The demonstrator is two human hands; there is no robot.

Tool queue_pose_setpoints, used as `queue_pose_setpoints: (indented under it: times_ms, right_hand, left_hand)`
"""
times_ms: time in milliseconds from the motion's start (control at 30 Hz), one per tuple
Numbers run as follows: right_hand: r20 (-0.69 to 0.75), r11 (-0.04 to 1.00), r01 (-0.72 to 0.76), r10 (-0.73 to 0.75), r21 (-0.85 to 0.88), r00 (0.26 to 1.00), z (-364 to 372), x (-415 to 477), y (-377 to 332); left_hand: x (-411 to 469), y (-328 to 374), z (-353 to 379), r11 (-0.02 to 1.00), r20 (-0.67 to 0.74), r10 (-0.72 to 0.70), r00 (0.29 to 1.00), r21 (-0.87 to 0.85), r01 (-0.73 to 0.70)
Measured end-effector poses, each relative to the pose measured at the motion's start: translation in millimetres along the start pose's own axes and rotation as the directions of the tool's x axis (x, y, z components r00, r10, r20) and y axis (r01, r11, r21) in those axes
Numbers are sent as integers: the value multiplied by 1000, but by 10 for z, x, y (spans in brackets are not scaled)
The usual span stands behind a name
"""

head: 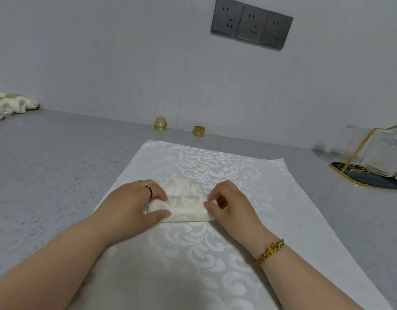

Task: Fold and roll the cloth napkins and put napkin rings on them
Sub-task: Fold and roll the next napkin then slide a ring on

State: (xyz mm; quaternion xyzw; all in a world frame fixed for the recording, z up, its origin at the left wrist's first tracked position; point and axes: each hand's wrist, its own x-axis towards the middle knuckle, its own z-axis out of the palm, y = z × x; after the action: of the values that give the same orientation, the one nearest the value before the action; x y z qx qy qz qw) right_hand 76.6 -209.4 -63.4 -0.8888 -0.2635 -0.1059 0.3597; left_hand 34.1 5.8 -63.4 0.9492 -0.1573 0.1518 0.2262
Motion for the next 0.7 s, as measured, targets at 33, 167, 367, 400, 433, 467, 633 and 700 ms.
queue_pose_setpoints:
  times_ms: [33,167,367,400,433,467,633,700]
  right_hand:
    - [44,999,35,-33,-27,998,-18,-17,9]
    - [195,991,78,-56,-108,979,-57,-59,53]
    - [149,964,79,-42,-252,988,-75,-49,-76]
    - [156,966,82,-44,-245,987,-103,-72,-96]
    - [168,965,92,-51,-245,984,-138,-106,-123]
    - [186,962,104,-57,-252,981,-181,-156,-149]
    - [308,967,137,-66,-215,949,-307,-370,-247]
    - [352,984,70,-9,-162,936,-320,-371,-253]
  left_hand:
    - [-6,3,-6,1000,42,-3,999,11,2]
    - [29,-50,43,998,61,-54,997,20,52]
    - [14,26,23,992,50,-114,992,-41,116]
    - [0,46,1,992,59,-120,991,-35,123]
    - [-16,67,-28,992,80,-123,989,-23,126]
    - [-35,96,-57,993,101,-113,988,-13,115]
    - [-223,137,-186,989,250,-138,958,-19,148]
    - [-274,148,-208,981,281,-169,945,-48,190]
